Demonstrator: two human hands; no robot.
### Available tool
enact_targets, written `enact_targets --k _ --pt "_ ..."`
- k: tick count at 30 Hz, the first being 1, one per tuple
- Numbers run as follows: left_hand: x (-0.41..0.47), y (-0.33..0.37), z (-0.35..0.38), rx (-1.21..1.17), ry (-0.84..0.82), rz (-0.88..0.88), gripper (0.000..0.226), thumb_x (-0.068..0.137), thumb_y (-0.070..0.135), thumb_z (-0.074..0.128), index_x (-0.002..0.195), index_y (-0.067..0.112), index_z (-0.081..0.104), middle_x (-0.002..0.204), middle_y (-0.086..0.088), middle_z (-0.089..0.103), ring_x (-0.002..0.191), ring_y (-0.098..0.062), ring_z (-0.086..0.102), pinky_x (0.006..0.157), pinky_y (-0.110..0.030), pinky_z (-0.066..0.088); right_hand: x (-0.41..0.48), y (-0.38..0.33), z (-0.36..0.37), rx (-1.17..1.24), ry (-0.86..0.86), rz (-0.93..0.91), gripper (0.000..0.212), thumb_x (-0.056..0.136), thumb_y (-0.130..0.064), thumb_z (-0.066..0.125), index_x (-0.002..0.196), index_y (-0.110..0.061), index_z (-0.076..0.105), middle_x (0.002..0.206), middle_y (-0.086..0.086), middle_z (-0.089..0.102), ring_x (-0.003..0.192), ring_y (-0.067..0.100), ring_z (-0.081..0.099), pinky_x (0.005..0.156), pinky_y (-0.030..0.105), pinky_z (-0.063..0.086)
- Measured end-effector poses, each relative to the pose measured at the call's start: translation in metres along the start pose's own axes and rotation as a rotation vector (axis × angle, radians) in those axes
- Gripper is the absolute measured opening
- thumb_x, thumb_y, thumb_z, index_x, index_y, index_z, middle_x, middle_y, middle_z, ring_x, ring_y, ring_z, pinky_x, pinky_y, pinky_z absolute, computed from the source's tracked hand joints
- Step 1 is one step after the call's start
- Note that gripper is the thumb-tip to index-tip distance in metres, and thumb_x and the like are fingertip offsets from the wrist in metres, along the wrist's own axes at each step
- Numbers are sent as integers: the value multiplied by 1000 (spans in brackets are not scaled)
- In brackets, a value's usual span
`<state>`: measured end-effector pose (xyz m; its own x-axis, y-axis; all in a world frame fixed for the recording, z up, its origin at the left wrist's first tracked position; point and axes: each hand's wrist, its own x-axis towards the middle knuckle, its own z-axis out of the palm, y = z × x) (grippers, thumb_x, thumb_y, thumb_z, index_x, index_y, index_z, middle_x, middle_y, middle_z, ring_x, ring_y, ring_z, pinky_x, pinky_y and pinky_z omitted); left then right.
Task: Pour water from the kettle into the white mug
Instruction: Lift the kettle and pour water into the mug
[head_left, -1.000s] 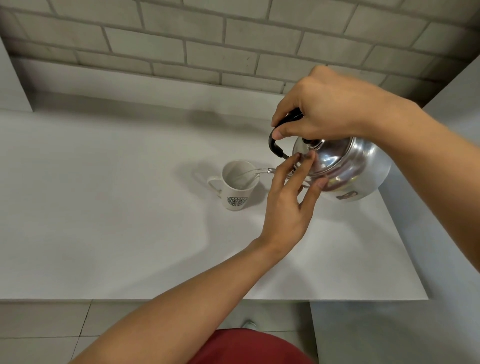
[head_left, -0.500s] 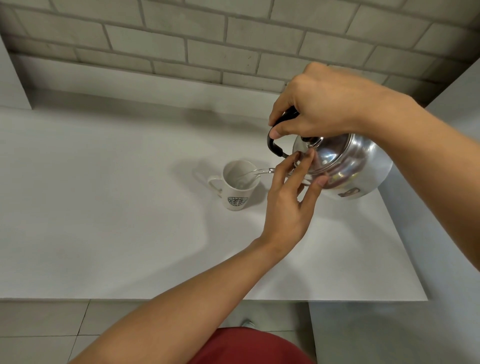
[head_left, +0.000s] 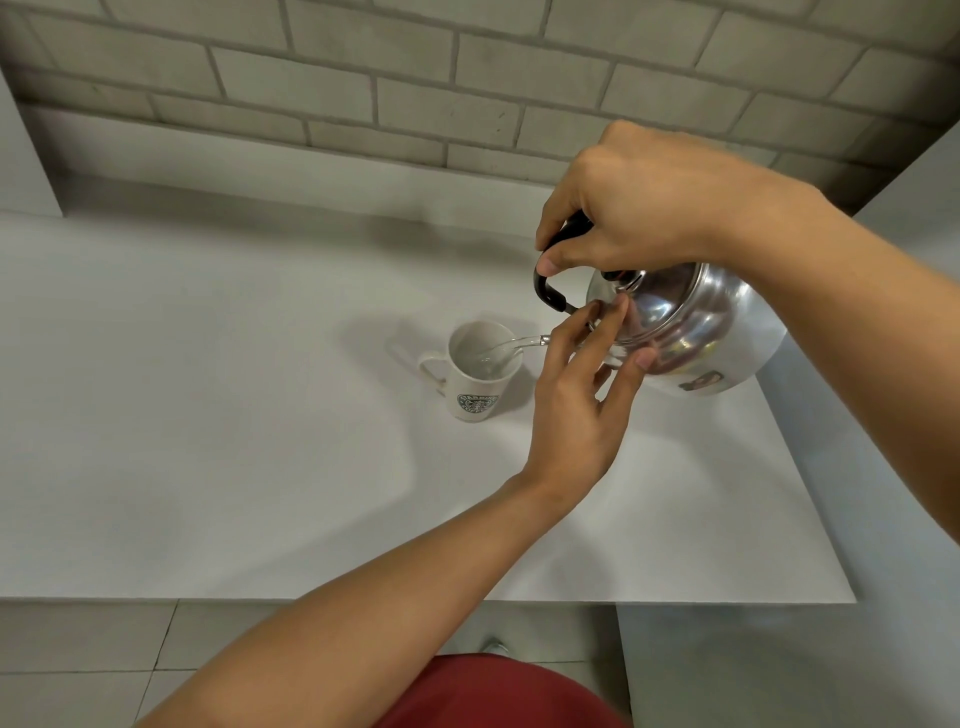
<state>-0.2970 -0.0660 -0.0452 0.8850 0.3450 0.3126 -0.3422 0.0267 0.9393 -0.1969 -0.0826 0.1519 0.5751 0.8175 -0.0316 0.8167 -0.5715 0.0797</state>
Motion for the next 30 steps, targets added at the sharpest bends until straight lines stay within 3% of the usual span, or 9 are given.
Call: enact_targets --k 6,11,19,24,30 --pt "0 0 1 -20 1 7 49 101 35 67 147 42 51 150 10 43 143 1 44 103 -37 57 3 -2 0 -14 -9 14 23 87 -54 74 101 -37 80 83 -9 73 81 22 67 54 27 40" --pt "1 0 2 -18 3 -1 49 101 36 67 147 44 51 148 17 43 140 9 43 103 -33 57 4 -3 0 -30 -6 16 22 87 -52 75 100 -36 81 84 -8 74 82 23 68 53 23 36" --pt "0 1 2 -27 9 -4 49 101 34 67 147 40 52 149 14 42 141 5 43 104 -33 56 3 -6 -2 -41 -17 13 22 87 -51 75 101 -35 81 83 -7 75 81 23 69 55 28 45" --pt "-2 2 2 -43 5 -31 49 101 34 67 147 40 52 145 19 42 140 7 42 105 -31 55 5 -8 0 -59 -16 19 22 86 -52 75 100 -35 81 81 -9 72 84 27 69 52 25 38" --pt "-3 -1 0 -13 12 -16 49 102 34 67 147 40 52 145 20 42 138 12 42 105 -33 56 6 -8 3 -53 -10 -5 23 87 -52 75 101 -34 81 83 -9 74 83 24 70 55 28 43"
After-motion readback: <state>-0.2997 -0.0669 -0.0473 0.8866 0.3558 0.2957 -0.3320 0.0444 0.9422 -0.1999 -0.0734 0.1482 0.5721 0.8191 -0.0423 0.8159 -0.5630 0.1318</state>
